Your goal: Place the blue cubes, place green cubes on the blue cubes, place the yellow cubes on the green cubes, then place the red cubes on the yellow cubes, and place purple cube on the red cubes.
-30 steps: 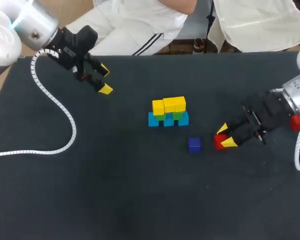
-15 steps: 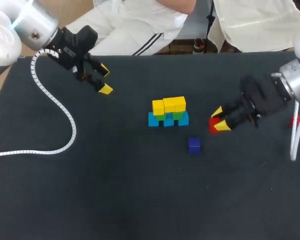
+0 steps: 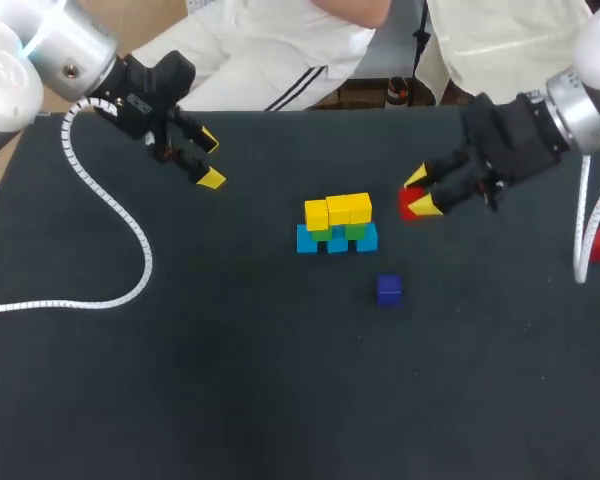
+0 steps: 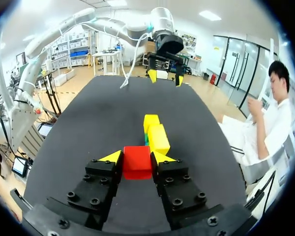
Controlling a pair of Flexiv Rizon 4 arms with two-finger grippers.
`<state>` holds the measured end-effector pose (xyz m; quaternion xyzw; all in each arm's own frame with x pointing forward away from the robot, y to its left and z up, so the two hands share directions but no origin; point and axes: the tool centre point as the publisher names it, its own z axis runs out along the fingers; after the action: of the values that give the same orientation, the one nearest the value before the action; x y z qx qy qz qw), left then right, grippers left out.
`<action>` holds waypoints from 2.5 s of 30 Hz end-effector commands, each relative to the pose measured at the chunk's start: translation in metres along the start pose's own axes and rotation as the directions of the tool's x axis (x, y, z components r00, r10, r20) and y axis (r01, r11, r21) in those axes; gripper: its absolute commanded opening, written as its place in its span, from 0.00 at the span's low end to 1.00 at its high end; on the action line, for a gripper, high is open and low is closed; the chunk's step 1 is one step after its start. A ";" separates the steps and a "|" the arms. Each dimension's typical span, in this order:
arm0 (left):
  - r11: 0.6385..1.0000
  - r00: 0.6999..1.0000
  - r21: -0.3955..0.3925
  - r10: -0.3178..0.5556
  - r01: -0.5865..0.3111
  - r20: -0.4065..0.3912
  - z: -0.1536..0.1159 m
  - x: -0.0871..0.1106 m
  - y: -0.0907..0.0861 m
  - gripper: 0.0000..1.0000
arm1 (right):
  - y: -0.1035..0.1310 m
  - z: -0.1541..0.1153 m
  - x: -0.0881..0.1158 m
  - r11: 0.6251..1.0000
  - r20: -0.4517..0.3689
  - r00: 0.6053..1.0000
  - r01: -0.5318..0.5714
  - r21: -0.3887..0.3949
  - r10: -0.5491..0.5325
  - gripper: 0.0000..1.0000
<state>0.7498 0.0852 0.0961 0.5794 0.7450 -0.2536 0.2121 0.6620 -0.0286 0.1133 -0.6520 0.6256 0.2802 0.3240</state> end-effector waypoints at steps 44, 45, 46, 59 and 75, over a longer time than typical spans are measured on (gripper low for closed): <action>1.000 1.000 -0.002 0.002 -0.002 0.002 -0.001 0.001 -0.001 1.00 | 0.020 0.018 -0.061 0.998 0.100 0.995 -0.035 0.059 0.029 0.00; 1.000 1.000 -0.002 0.002 -0.002 0.002 -0.001 0.001 -0.001 1.00 | 0.019 0.021 -0.062 0.998 0.096 0.995 -0.033 0.051 0.028 0.00; 1.000 1.000 -0.002 0.002 -0.002 0.002 -0.001 0.001 -0.001 1.00 | 0.018 0.023 -0.062 0.998 0.100 0.995 -0.032 0.050 0.027 0.00; 1.000 1.000 -0.002 0.002 -0.002 0.002 -0.001 0.001 -0.001 1.00 | -0.007 0.056 -0.061 0.999 0.088 0.996 -0.017 -0.038 0.020 0.00; 1.000 1.000 -0.002 0.002 -0.002 0.002 -0.001 0.001 -0.001 1.00 | -0.012 0.077 -0.058 0.998 0.045 0.999 -0.027 -0.065 0.030 0.00</action>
<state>0.7498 0.0853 0.0961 0.5793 0.7451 -0.2535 0.2120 0.6738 0.0662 0.1125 -0.6472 0.6172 0.3198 0.3129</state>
